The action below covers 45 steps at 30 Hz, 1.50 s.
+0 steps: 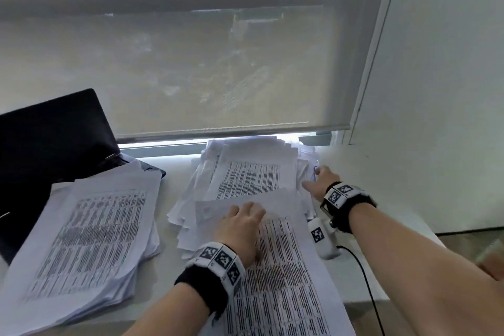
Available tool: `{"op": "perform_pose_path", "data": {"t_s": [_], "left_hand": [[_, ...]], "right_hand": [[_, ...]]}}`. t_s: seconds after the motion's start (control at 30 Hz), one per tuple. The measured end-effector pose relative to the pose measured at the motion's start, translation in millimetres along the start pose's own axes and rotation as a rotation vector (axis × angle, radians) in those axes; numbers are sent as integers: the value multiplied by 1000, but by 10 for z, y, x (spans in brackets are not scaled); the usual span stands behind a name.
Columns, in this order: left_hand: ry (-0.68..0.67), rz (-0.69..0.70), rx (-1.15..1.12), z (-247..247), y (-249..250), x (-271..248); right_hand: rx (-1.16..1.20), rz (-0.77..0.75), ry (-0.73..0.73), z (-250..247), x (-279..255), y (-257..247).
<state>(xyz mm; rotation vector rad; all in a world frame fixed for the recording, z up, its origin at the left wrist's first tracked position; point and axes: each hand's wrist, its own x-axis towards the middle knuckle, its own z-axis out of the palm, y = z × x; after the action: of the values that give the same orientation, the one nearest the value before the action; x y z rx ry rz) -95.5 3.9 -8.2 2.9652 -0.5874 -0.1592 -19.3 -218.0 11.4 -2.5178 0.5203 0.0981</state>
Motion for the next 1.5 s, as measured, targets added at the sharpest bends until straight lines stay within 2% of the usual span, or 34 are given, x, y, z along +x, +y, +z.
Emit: {"op": "perform_pose_path", "data": {"t_s": [0.2,0.27,0.33,0.4,0.43,0.5,0.57,0.63,0.7,0.87,0.97,1.07,1.13,1.2,1.27,1.33,1.37,1.5], "left_hand": [[-149,-196,-41,-38,-185,161],[-158,-207,-11,-68,-176,178],[-151,-207,20,-90,-176,187],[-147,-214,16,-101,-189,188],[-152,-222,12,-93,-205,192],[-163,-240,-14,-78,-240,191],[-165,-255,-49,-56,-267,190],[-164,-263,-59,-37,-293,195],[-169,-262,-54,-15,-333,206],[-172,-249,-49,-168,-430,147],[-125,-276,-113,-315,-587,120],[31,-285,-503,-372,-745,28],[143,-371,-961,-346,-807,-69],[103,-437,-1427,-281,-816,-193],[-10,-441,-1618,-169,-759,-335],[-69,-478,-1569,-23,-673,-447],[-51,-507,-1488,71,-628,-468],[142,-594,-1246,224,-500,-437]], "right_hand": [[208,76,243,93,225,-4],[421,95,313,55,193,-15],[755,95,344,1,101,-40],[1166,55,266,-83,-67,-88],[1315,24,172,-122,-172,-110],[1455,10,-83,-149,-378,-139],[1527,95,-298,-44,-558,-112],[1530,221,-394,138,-711,-55],[1460,292,-405,329,-808,4],[1408,243,-294,559,-801,120],[1338,212,-268,612,-806,152],[1287,209,-252,638,-826,156],[1280,204,-249,638,-840,159],[1325,190,-244,636,-844,170],[1332,178,-233,619,-860,164],[1333,169,-227,622,-857,169],[1342,172,-227,624,-852,171],[1378,192,-208,589,-853,233]]}}
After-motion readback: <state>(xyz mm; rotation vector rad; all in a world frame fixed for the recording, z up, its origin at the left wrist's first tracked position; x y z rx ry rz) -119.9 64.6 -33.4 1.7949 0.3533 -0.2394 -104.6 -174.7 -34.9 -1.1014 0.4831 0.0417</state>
